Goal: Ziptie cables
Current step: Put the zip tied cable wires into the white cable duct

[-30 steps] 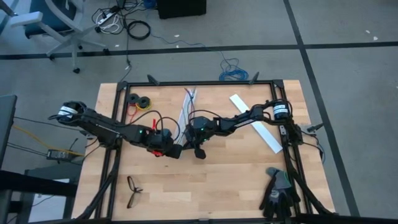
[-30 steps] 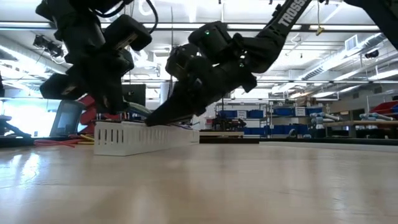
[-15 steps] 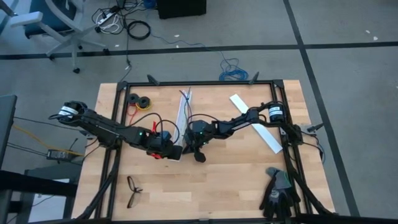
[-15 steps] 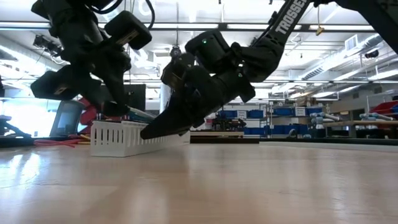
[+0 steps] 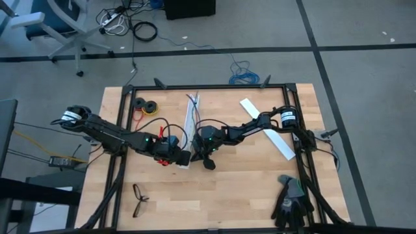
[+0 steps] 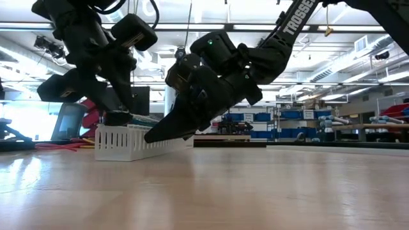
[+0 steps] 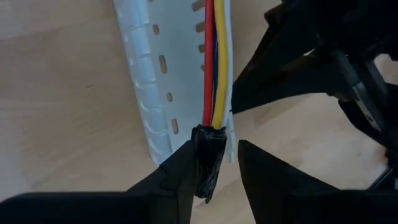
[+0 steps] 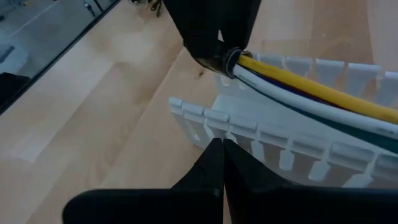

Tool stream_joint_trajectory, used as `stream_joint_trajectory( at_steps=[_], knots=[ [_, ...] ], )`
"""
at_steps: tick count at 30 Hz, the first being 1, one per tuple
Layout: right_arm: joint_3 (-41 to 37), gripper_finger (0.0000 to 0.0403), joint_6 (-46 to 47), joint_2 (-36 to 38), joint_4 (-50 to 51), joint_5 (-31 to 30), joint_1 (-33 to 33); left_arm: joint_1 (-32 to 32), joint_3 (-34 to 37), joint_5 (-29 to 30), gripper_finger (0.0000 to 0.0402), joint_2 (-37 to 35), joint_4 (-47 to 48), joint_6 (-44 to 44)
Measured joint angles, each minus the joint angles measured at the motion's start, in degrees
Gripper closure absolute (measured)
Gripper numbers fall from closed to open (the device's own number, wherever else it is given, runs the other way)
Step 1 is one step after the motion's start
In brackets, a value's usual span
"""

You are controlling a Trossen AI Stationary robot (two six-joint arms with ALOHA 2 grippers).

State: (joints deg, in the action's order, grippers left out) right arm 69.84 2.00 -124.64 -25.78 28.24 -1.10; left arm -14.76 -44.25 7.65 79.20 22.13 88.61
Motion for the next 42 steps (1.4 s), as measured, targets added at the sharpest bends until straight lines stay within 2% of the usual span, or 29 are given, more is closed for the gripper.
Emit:
stream_joint_trajectory(
  at_steps=[5,14,22,28,36,42],
  knots=[
    [0.0,0.0403,1.0,0.0,1.4,0.9,0.0,0.0,0.0,0.3,0.0271,0.0,0.0,-6.4],
    [-0.1,0.0403,0.8,0.0,3.7,2.0,-0.8,0.5,0.0,1.0,0.0271,-0.3,3.3,-8.9],
    [-0.1,0.0403,1.4,0.0,5.3,2.0,-0.6,2.8,0.0,8.1,0.0271,-0.3,12.8,-12.8],
    [-0.1,0.0403,1.4,0.1,8.3,1.4,-0.7,2.3,0.0,13.7,0.0271,-0.6,11.1,-16.9],
    [-0.2,0.0403,1.5,0.2,7.4,-0.3,-0.8,-0.8,-3.2,13.5,0.0274,-0.1,3.9,-25.3],
    [-0.2,0.0403,2.7,0.2,6.1,-1.0,-0.9,-1.0,-3.5,12.2,0.0300,3.1,3.5,-25.4]
  ],
)
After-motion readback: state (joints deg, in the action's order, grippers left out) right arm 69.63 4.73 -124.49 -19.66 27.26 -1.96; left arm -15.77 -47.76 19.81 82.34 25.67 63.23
